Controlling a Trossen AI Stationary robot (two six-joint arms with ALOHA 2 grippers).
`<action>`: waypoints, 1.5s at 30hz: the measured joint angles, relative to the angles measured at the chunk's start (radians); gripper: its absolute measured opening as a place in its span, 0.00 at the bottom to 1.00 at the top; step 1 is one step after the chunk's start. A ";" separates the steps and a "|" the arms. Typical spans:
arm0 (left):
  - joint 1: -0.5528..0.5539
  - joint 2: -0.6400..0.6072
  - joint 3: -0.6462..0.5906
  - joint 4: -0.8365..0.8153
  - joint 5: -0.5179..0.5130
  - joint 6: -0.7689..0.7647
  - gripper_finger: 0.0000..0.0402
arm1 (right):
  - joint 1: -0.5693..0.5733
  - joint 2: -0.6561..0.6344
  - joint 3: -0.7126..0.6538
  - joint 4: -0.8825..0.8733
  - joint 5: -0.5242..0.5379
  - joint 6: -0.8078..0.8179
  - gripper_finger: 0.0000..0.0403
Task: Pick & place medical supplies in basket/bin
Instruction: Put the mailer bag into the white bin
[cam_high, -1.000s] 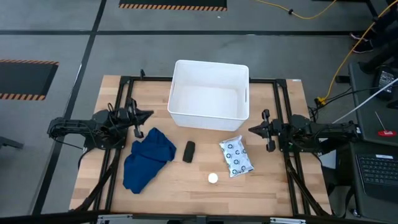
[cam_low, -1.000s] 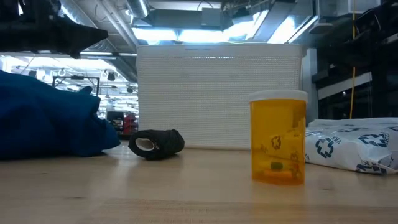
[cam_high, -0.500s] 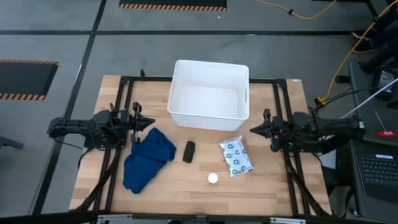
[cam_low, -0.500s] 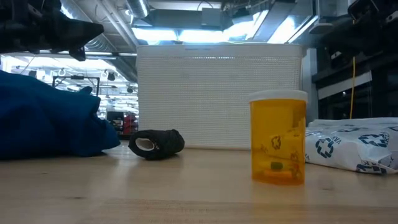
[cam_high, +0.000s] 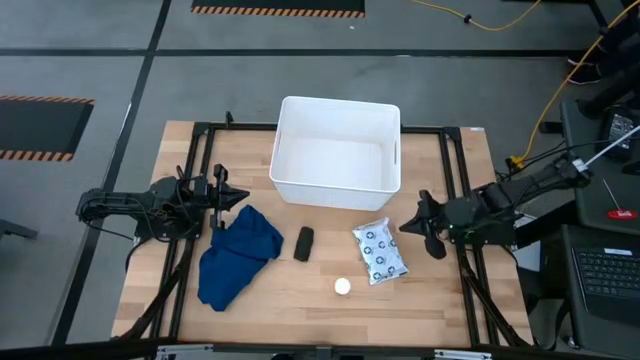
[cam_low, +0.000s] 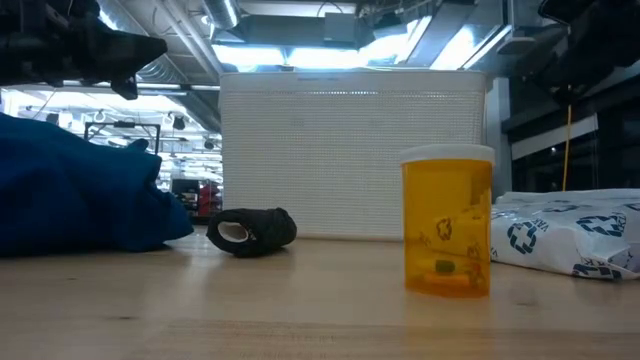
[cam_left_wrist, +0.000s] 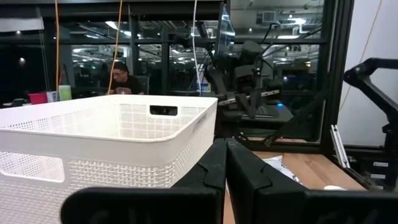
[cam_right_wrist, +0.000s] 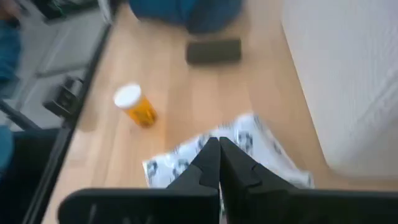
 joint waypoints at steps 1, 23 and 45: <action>0.000 0.000 0.000 0.000 0.000 0.001 0.01 | 0.026 0.022 0.023 -0.030 0.019 0.025 0.00; 0.000 0.000 0.000 0.009 -0.001 0.070 0.01 | 0.457 0.455 0.353 -0.445 0.291 0.576 0.00; 0.000 0.000 0.000 0.012 -0.077 0.063 0.01 | 0.634 0.662 0.609 -0.692 0.385 0.764 0.01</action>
